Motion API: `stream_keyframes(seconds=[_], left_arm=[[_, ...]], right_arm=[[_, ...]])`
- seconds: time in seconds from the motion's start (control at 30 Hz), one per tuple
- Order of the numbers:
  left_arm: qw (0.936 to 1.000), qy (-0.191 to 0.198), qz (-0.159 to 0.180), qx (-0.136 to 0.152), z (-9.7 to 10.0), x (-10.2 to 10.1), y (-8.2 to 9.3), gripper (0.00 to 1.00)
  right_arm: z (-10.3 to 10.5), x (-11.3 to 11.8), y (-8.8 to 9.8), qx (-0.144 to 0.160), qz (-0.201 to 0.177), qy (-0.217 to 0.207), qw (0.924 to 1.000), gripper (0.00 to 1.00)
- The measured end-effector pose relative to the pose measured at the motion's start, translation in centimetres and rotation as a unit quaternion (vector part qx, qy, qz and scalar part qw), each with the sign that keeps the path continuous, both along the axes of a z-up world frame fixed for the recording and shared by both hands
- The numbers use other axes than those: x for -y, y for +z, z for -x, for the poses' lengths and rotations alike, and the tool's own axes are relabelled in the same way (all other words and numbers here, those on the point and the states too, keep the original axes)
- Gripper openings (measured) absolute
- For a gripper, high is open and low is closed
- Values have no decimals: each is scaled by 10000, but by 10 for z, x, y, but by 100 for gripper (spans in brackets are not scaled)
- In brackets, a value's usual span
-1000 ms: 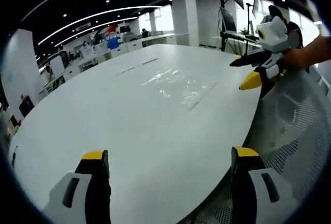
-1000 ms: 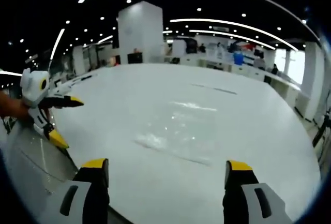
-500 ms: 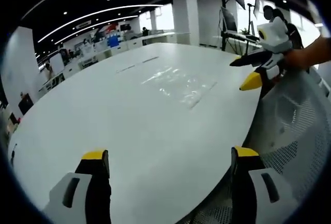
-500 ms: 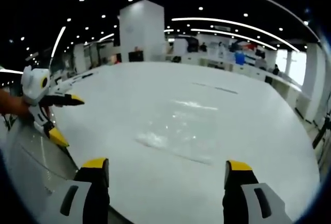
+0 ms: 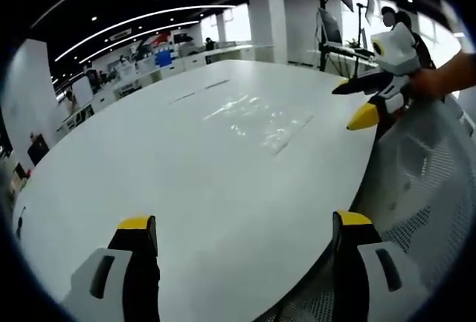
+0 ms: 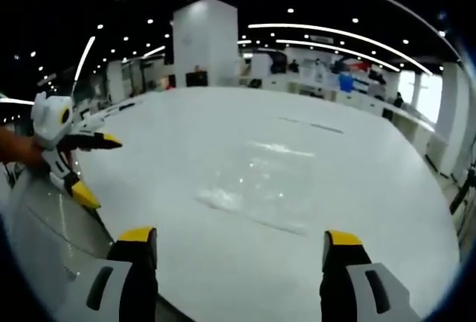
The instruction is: Open the resealable bag by pulling the two sides of the seal apart until the entire bag opening is separated and visibly accessible.
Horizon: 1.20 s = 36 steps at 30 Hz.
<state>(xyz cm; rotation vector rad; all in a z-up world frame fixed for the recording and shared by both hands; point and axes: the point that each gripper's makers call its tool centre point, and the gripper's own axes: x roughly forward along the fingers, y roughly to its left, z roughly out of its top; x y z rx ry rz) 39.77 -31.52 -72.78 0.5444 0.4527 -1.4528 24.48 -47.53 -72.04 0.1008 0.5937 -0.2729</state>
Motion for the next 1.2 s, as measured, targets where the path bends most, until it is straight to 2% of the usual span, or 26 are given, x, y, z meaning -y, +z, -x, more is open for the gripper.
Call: stream_keyframes(seconds=[0.33,0.53,0.8,1.2], left_arm=[[9999,100,-6,119,-6,-1,1,96],[9999,75,-51,98,-4,-3,-2,96],[9997,57,-200,117,-5,-5,-7,96],[9996,84,-148,234,-9,-4,-4,97]], right_arm=[[-2,-1,1,34,-34,31,10000,90],[0,-5,-1,-7,-89,34,10000,89],[-5,-9,1,55,-139,153,9998,88],[-7,-8,7,202,-142,111,9996,89]])
